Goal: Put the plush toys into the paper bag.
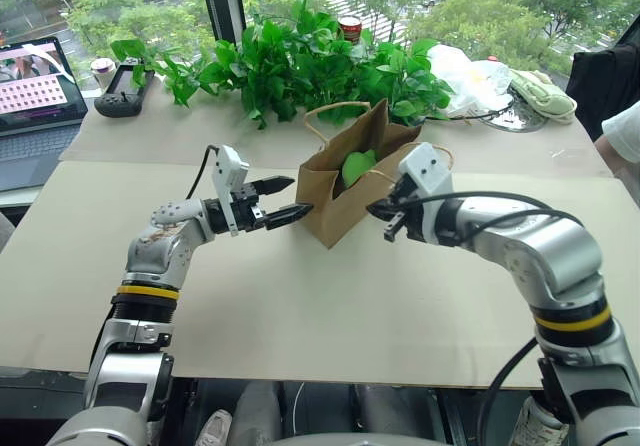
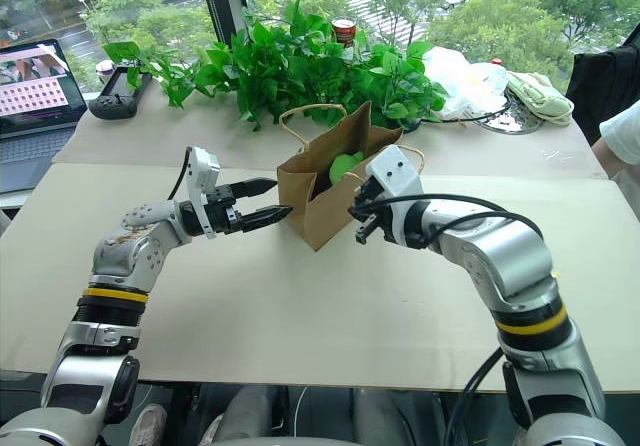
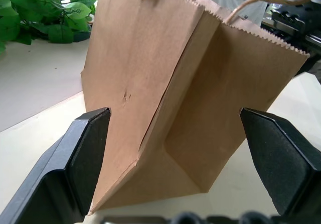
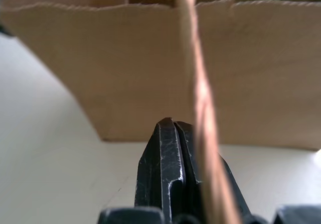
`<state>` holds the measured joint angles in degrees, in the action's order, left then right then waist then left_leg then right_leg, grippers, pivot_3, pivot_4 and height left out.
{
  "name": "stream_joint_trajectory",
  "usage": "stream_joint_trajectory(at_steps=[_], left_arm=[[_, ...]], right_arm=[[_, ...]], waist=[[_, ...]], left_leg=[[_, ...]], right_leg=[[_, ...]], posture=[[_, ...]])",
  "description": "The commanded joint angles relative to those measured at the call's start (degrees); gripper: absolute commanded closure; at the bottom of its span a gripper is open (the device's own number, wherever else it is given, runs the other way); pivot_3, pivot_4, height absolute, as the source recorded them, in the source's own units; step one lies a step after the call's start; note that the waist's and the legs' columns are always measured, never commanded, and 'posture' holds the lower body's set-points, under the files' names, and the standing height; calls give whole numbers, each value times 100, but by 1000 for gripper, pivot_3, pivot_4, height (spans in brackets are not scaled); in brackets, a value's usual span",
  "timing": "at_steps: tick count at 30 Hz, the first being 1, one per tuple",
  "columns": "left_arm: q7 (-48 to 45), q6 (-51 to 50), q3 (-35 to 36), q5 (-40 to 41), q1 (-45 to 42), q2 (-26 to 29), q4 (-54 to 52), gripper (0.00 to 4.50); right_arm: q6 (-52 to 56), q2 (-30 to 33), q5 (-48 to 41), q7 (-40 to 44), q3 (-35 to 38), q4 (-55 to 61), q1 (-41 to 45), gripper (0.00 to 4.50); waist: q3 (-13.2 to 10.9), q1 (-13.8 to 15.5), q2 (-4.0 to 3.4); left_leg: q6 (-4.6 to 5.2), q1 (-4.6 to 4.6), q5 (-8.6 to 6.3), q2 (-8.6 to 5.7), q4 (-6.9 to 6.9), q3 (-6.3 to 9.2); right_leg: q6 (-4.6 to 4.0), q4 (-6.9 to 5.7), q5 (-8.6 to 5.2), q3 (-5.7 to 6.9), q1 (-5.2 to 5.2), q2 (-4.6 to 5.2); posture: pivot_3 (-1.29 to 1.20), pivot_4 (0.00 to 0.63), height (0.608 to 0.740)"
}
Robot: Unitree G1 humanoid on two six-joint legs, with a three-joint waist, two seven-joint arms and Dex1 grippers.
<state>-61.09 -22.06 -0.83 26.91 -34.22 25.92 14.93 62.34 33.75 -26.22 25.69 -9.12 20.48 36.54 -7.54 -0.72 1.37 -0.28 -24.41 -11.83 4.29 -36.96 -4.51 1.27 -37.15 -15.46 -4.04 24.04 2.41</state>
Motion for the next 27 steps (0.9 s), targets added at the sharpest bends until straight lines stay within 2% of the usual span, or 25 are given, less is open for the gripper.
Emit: stream_joint_trajectory(at_steps=[1, 9, 16, 27], left_arm=[[-115, 223, -124, -130, -125, -98, -112, 102], [5, 820, -450, -690, 18, -247, -171, 102], [686, 1020, -436, -970, -47, -713, -119, 102], [1619, 1401, -423, -1341, -1, -1210, 110, 102]], right_arm=[[-184, -249, 203, -179, 72, -82, 266, 4473], [-149, -733, 433, -410, 136, -240, 493, 4473], [-202, -1085, 605, -561, 131, -433, 654, 4473], [-167, -1209, 688, -552, 130, -433, 648, 4473]], waist=[[0, 4, 0], [0, 4, 0], [0, -1, -1], [0, 2, -1]], left_leg=[[0, -2, 0, 0, 0, -2], [0, -1, 0, 0, -1, -1], [0, 0, 0, 0, -1, -1], [0, 0, 0, 0, -1, 0]], right_leg=[[0, 0, 0, 0, 1, 1], [0, -3, 0, 1, 1, 1], [0, -5, 0, 1, 1, 1], [0, -6, 1, 1, 1, 1]], posture=[[0, 150, 713], [0, 150, 713], [0, 150, 713], [0, 150, 713]])
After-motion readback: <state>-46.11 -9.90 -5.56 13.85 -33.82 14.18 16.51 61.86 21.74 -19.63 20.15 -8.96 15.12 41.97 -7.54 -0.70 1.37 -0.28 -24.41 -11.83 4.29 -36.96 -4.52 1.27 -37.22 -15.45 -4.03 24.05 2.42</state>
